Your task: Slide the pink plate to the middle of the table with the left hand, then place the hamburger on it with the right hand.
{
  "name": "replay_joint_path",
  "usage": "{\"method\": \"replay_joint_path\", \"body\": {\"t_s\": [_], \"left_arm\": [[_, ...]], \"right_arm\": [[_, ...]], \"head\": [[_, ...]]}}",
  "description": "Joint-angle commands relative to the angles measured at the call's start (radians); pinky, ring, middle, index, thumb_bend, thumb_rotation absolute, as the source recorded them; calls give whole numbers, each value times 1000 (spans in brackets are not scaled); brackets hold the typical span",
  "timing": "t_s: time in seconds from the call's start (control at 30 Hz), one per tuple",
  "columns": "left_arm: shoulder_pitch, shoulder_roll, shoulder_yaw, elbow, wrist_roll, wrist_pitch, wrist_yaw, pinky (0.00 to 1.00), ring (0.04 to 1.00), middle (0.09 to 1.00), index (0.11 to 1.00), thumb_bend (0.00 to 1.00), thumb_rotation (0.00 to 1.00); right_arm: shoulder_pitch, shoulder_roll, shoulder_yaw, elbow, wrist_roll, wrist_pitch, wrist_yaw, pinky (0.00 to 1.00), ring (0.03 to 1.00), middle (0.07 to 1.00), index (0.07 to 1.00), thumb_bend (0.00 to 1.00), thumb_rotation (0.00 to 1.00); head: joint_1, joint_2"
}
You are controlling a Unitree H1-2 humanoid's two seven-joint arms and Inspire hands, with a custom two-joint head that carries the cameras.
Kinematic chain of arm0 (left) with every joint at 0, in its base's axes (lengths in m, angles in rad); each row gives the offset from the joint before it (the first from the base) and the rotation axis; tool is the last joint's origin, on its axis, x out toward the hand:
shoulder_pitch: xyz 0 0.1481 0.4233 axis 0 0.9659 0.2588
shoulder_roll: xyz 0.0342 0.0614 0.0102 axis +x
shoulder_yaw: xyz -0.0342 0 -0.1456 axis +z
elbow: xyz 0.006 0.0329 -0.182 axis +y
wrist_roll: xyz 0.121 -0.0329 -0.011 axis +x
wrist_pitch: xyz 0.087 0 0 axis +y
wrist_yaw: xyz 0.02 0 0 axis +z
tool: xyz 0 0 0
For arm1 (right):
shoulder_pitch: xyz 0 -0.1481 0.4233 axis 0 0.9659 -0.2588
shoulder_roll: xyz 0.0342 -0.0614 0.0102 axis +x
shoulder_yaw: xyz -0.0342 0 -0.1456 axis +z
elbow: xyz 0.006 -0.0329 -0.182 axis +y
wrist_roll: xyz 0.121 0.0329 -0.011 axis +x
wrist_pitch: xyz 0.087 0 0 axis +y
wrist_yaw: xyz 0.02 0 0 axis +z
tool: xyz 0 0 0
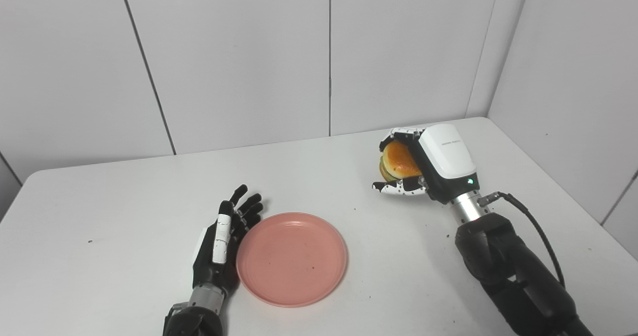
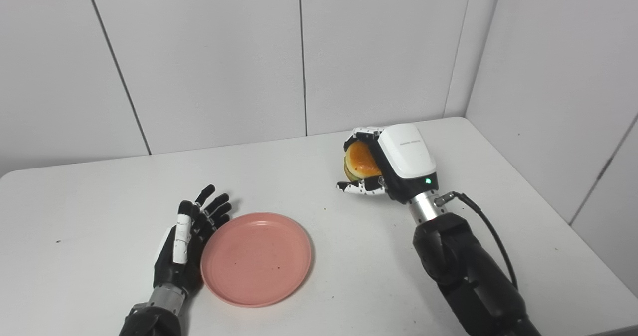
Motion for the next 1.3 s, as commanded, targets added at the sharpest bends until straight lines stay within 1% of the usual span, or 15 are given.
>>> {"method": "replay_joint_path", "body": {"t_s": [0.0,0.13,0.2,0.3,0.33,0.37,0.47,0.67,0.8,0.9,1.0,1.13,1.27], "left_arm": [[22,-23,-9,33,17,22,18,921,875,854,877,909,855],[19,-37,-13,48,31,9,23,942,870,850,868,885,865],[20,-41,-18,53,39,0,21,934,864,845,870,883,872],[22,-45,-25,60,49,-12,24,925,863,839,877,885,878],[22,-46,-26,63,52,-15,24,928,865,839,880,888,879],[23,-50,-25,66,51,-14,25,930,866,839,882,889,880],[23,-67,-22,75,51,-9,36,953,873,854,876,901,855],[17,-87,-27,100,62,-21,49,992,870,838,866,906,851],[18,-96,-31,106,78,-33,52,969,861,836,869,885,883],[19,-96,-32,110,85,-41,53,943,853,834,873,880,888],[22,-99,-29,111,88,-41,57,874,849,831,866,877,880],[25,-99,-22,110,83,-45,54,852,846,831,859,881,871],[26,-93,-26,111,92,-52,53,829,848,839,864,884,882]], "right_arm": [[-34,-3,-22,-45,16,-26,6,195,250,351,473,509,144],[-32,22,-13,-90,21,-18,46,200,256,362,473,509,145],[-30,36,-6,-103,22,-24,61,208,262,367,473,509,145],[-24,60,5,-109,22,-42,67,205,260,364,473,509,145],[-23,64,7,-110,21,-46,68,202,259,362,474,508,145],[-23,75,15,-113,21,-52,68,201,258,361,474,508,145],[-20,101,35,-124,20,-46,84,207,263,366,475,510,142],[-19,139,65,-114,32,-58,110,217,281,385,476,511,137],[-20,165,84,-88,39,-73,118,224,290,394,477,509,144],[-27,187,96,-64,37,-86,110,225,291,395,477,509,146],[-35,215,109,-41,35,-93,105,223,289,393,478,508,148],[-44,253,128,-15,32,-101,104,208,271,379,478,508,147],[-48,269,145,3,8,-101,98,213,262,366,478,509,147]], "head": [[15,1],[42,-3],[53,-10],[82,-17],[82,-17],[100,-17],[138,-18],[175,-22],[186,-20],[193,-18],[196,-17],[199,-17],[197,-17]]}}
